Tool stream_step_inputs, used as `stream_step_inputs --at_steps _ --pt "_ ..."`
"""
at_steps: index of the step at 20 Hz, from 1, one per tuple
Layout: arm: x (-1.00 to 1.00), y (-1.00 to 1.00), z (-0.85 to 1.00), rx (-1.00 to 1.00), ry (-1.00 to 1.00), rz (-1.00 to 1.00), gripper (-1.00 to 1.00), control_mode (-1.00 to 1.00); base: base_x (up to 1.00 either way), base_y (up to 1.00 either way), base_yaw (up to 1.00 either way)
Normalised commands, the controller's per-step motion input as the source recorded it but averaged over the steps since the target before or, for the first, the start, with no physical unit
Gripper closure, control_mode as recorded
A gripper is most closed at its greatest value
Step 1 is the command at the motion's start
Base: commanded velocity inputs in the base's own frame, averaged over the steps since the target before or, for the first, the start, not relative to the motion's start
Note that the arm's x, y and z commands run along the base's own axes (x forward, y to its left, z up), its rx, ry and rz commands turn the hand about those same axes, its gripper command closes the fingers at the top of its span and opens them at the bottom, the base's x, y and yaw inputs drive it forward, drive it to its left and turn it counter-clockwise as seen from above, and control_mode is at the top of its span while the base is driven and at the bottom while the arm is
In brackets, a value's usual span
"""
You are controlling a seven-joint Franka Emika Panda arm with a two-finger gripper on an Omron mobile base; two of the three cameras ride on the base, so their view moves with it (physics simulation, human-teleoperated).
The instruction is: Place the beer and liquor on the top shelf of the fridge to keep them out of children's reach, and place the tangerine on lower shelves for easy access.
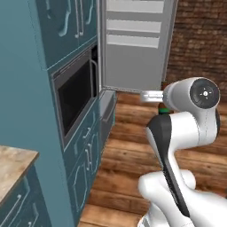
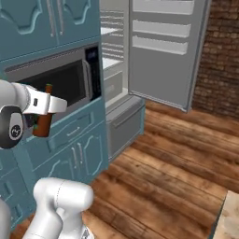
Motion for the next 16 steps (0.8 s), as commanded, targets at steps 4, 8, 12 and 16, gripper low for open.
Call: stream_step_inputs --at_steps 4,8,12,16 --pt "0.0 0.0 0.0 0.0 0.0 0.0 1.0 1.0 1.0 -0.73 0.03" --pt "0.0 0.0 0.0 0.0 0.0 0.0 1.0 1.0 1.0 -0.49 0.13" --pt "0.0 0.0 0.0 0.0 0.0 0.0 1.0 1.0 1.0 -0.47 0.25" --pt "0.0 0.0 0.0 0.0 0.0 0.0 1.0 1.0 1.0 -0.61 0.3"
